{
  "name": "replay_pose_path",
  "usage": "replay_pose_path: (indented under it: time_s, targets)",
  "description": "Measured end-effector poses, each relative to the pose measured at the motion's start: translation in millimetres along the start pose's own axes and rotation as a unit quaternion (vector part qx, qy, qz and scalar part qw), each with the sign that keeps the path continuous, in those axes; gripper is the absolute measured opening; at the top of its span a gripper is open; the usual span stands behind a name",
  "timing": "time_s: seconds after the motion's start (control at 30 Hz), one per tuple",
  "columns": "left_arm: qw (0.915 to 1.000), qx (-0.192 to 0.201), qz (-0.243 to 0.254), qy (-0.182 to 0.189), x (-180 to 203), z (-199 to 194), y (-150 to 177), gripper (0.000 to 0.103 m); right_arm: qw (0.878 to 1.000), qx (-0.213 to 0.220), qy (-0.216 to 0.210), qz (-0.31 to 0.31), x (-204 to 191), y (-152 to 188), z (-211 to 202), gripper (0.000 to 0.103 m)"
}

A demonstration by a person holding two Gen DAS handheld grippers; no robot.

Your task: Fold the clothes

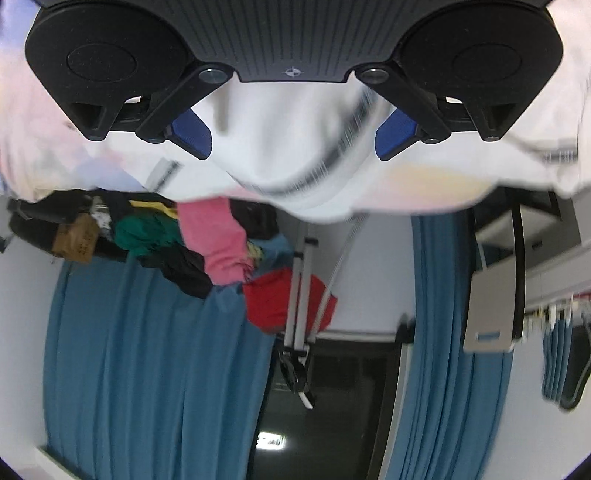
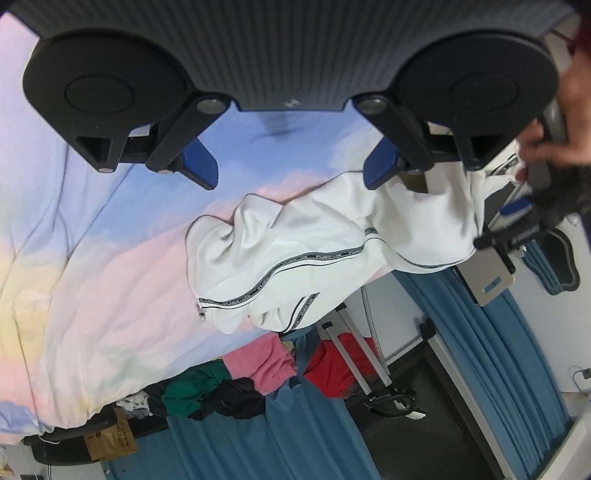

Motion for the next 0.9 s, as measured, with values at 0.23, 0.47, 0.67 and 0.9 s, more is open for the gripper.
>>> replay_pose_path:
  time_s: [0.23,0.47,0.67,0.9]
  targets:
    - [0.9987,-0.035,0.012,0.035,-9,74,-34,0.084,0.999,-0.02,0.005,0.03,24,0,36,0.088]
    - [0.9936,-0.079,0.077,0.028,18,84,-30,0.007,0.998,-0.043,0.008,0.055,46,4,64,0.087]
    - [0.9905,-0.032,0.132,0.021,59,-1,-17,0.003,0.998,-0.03,0.002,0.057,47,0,53,0.087]
    - [0.9867,-0.017,0.138,0.085,128,-114,42,0.002,0.999,0.003,-0.01,0.049,38,-10,16,0.087]
Point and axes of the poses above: each gripper's, at about its wrist camera, not at the fingertips, and z roughly the way its jaws point, x to its right, y to its underside, the point moved 9 cm from there along z, roughly the way its jaws point, and after that the axes turned 9 degrees about z, right-handed, at the moved point
